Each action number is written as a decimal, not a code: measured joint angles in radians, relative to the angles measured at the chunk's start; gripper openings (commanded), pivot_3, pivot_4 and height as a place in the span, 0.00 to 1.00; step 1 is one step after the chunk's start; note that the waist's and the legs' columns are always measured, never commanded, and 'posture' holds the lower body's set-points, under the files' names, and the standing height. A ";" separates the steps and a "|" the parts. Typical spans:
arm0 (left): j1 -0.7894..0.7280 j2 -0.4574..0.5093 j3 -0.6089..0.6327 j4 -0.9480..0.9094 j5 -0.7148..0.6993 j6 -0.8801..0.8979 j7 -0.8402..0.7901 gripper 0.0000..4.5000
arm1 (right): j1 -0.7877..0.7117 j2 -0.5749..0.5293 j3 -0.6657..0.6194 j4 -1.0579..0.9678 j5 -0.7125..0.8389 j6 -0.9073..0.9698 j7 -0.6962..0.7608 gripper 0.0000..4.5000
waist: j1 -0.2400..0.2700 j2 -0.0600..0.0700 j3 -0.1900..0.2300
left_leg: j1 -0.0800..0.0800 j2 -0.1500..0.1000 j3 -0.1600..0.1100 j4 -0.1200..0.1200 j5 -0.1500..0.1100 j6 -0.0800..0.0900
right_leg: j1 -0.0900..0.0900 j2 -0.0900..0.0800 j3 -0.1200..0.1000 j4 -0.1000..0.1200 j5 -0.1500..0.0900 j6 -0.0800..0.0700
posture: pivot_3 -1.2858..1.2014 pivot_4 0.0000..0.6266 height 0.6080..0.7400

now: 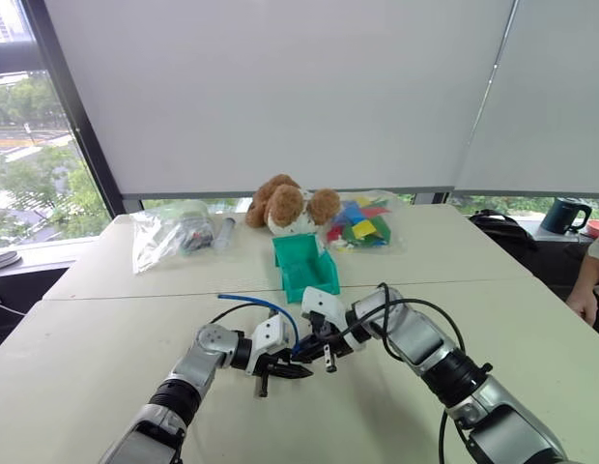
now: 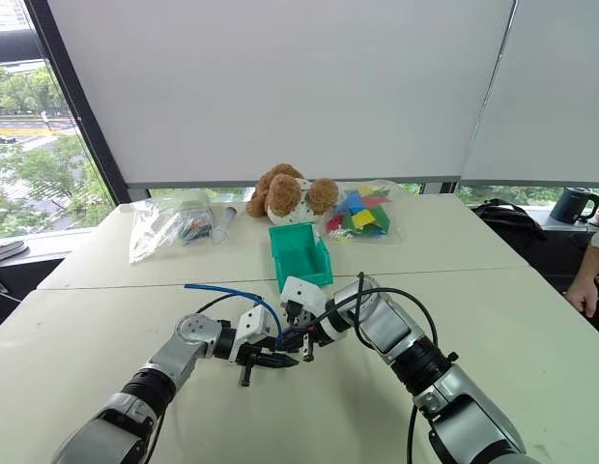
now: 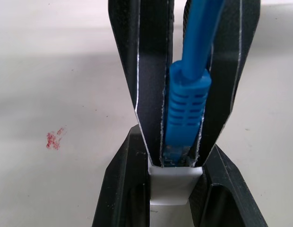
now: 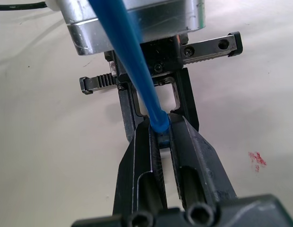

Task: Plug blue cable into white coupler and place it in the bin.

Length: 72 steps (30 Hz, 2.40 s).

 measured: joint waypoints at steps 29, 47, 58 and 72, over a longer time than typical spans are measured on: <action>-0.009 -0.024 -0.001 -0.059 -0.014 -0.011 -0.023 0.09 | 0.094 -0.085 -0.117 -0.284 0.141 0.334 -0.097 0.56 | 0.013 0.006 0.026 | -0.039 -0.011 -0.001 0.004 0.001 -0.001 | -0.024 -0.015 -0.001 -0.010 0.004 0.005 | 0.52 0.24 1.00; -0.026 -0.022 0.000 -0.057 -0.012 -0.011 -0.017 0.09 | 0.068 -0.107 -0.126 -0.362 0.269 0.374 -0.152 0.50 | 0.011 0.006 0.036 | -0.041 -0.011 -0.001 0.008 0.001 -0.001 | -0.025 -0.013 -0.002 -0.009 0.008 0.011 | 0.52 0.24 1.00; -0.029 -0.023 0.000 -0.057 -0.012 -0.023 -0.009 0.09 | 0.057 -0.115 -0.135 -0.333 0.268 0.340 -0.204 0.01 | 0.010 0.006 0.037 | -0.053 -0.012 0.000 0.019 0.001 0.000 | -0.033 -0.011 -0.003 -0.006 0.012 0.017 | 0.52 0.24 1.00; -0.027 -0.017 -0.001 -0.054 -0.006 -0.015 0.003 0.09 | 0.090 -0.136 -0.071 -0.309 0.197 0.180 -0.194 0.01 | 0.008 0.006 0.036 | -0.042 -0.009 -0.001 0.019 0.001 0.000 | -0.022 -0.006 -0.003 -0.005 0.012 0.017 | 0.52 0.24 1.00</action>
